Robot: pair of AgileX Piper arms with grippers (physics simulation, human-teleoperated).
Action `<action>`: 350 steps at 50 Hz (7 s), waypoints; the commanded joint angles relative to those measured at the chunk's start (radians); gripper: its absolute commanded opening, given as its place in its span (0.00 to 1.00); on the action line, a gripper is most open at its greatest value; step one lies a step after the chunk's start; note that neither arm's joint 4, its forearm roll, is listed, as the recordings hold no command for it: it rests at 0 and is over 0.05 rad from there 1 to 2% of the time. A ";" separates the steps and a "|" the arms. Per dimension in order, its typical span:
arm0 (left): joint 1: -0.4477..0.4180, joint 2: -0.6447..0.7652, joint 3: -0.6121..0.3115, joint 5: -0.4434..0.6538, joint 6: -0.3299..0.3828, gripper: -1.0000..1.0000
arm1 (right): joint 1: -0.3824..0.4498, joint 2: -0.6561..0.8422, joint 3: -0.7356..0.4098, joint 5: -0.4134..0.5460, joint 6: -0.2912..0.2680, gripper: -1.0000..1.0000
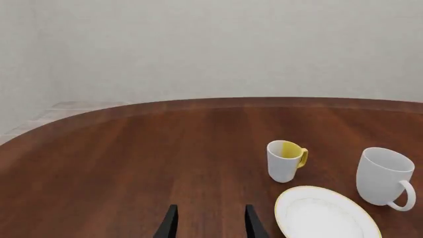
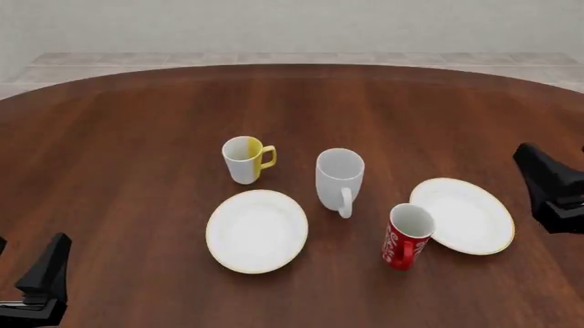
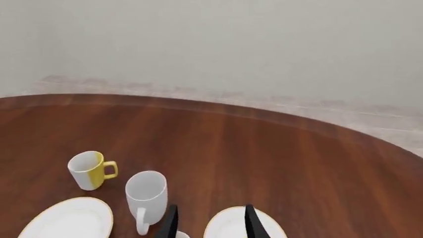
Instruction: Put the white mug on the left plate.
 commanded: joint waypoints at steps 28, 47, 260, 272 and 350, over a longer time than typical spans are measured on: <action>0.000 0.000 0.000 0.000 0.000 1.00 | 0.185 0.541 -0.354 0.197 0.138 1.00; 0.000 0.000 0.000 0.000 0.000 1.00 | 0.167 0.640 -0.379 0.219 0.173 1.00; 0.000 0.000 0.000 0.000 0.000 1.00 | 0.339 1.259 -0.444 0.058 0.360 0.00; 0.000 0.000 0.000 0.000 0.000 1.00 | 0.312 1.217 -0.467 0.098 0.327 0.00; 0.000 0.000 0.000 0.000 0.000 1.00 | 0.462 1.091 -0.922 0.360 0.140 0.00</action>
